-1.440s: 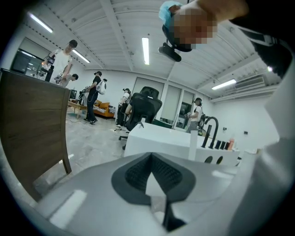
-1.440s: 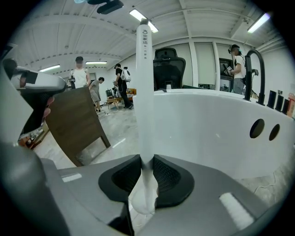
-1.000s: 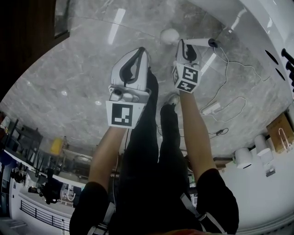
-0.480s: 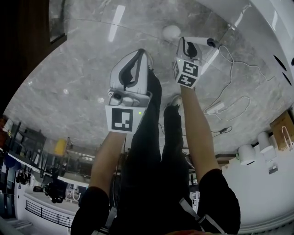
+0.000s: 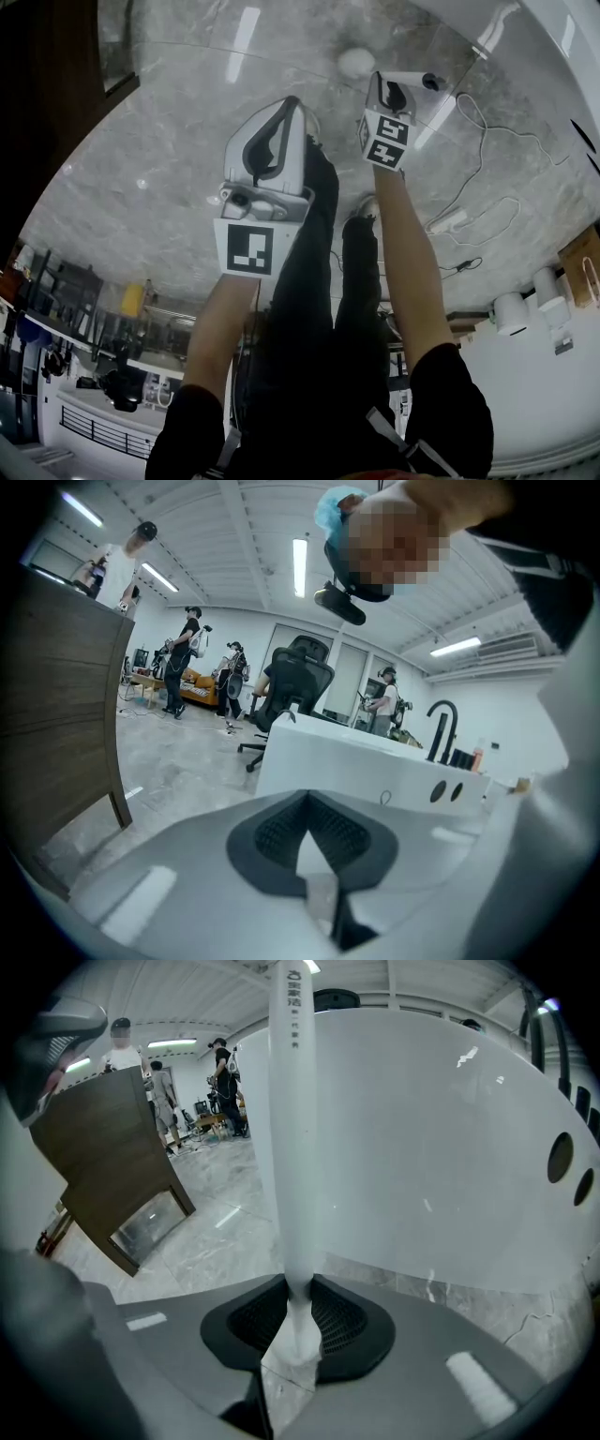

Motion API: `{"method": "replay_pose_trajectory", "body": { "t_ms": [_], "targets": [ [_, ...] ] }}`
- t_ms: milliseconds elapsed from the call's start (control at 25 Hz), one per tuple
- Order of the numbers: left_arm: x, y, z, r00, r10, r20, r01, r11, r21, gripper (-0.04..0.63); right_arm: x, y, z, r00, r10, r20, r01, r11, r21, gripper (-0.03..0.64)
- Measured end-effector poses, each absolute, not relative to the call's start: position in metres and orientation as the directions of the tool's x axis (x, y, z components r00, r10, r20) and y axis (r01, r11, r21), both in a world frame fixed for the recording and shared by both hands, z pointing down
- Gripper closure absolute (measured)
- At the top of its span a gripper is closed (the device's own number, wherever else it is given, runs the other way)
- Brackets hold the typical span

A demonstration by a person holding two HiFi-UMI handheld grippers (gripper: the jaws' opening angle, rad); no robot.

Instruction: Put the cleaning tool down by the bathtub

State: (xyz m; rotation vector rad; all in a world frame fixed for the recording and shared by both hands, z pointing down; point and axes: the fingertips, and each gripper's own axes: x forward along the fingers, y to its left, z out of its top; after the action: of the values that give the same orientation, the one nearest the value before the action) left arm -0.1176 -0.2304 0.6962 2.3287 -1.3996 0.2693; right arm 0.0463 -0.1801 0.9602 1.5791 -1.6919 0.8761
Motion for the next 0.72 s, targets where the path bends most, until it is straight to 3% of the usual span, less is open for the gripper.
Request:
{"method": "replay_pose_trajectory", "body": {
  "t_ms": [720],
  "targets": [
    [-0.130,-0.240,0.709,0.479,-0.794,0.374,-0.876,-0.407,0.259,0.587,0.037,-0.187,0.997,-0.054,-0.519,0.853,-0.999,0.033,-0.044,0.535]
  ]
}}
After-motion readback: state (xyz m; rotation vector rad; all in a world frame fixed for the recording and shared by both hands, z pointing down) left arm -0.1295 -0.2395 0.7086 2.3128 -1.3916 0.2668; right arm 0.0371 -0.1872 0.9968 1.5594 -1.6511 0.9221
